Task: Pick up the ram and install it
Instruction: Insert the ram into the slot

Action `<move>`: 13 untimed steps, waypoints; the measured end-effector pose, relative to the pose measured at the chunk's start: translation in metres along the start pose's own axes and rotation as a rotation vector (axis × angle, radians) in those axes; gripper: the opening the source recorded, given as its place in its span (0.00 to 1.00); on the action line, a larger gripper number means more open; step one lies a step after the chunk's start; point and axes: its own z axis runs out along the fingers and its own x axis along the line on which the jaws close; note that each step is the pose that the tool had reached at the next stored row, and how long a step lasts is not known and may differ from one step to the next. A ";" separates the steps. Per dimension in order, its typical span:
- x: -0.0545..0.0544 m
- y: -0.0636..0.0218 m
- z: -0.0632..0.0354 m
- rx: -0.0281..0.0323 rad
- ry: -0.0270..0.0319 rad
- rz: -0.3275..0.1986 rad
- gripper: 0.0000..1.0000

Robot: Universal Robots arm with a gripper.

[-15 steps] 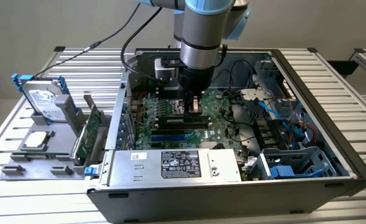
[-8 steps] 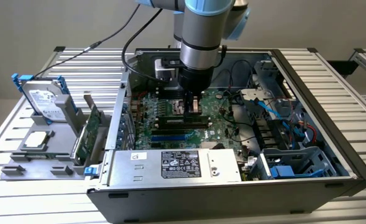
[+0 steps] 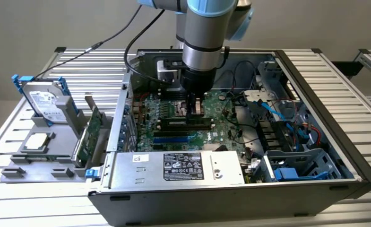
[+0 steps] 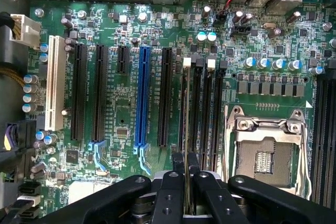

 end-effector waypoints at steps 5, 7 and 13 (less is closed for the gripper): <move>-0.001 -0.0001 0.0014 -0.0009 0.0034 0.000 0.14; -0.001 -0.0002 0.0018 -0.0013 0.0041 0.000 0.14; -0.002 -0.0002 0.0019 -0.0022 0.0049 0.000 0.14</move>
